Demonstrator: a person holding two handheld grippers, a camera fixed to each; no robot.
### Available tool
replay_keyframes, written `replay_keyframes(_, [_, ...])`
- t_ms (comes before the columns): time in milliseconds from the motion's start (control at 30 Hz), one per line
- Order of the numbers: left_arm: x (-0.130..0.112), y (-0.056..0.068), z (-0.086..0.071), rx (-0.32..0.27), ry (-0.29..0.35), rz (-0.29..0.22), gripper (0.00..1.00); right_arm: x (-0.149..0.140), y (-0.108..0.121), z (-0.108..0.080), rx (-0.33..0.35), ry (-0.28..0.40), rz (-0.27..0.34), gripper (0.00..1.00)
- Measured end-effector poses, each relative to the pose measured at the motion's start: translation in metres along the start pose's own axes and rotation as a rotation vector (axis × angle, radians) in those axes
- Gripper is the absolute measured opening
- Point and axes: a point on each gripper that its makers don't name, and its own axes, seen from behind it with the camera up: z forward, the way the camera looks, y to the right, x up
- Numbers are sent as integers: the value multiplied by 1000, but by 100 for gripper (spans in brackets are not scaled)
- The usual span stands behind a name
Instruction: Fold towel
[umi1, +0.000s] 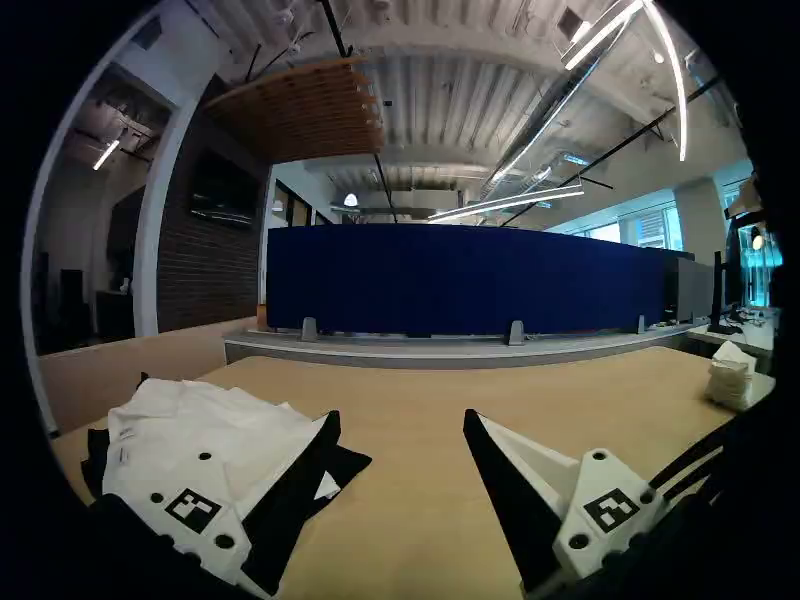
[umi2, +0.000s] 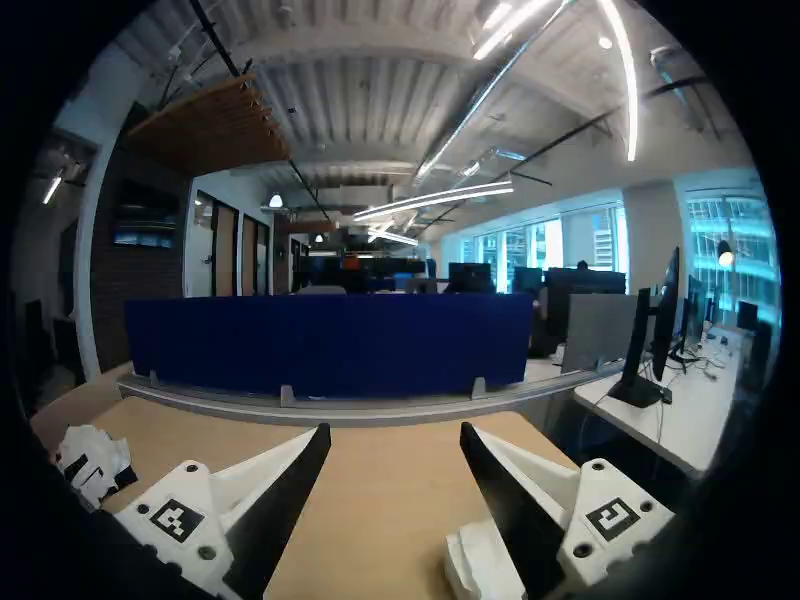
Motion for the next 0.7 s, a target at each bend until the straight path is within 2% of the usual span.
replay_keyframes(167, [-4, -1, -1, 5, 1, 5, 91, 0, 5, 0, -1, 0, 5, 100])
replay_keyframes(367, [-3, 4, -4, -9, 14, 34, 91, 1, 6, 1, 2, -1, 4, 100])
replay_keyframes(700, [-4, 4, -5, -8, 14, 32, 91, 9, 6, 0, 27, 18, -2, 100])
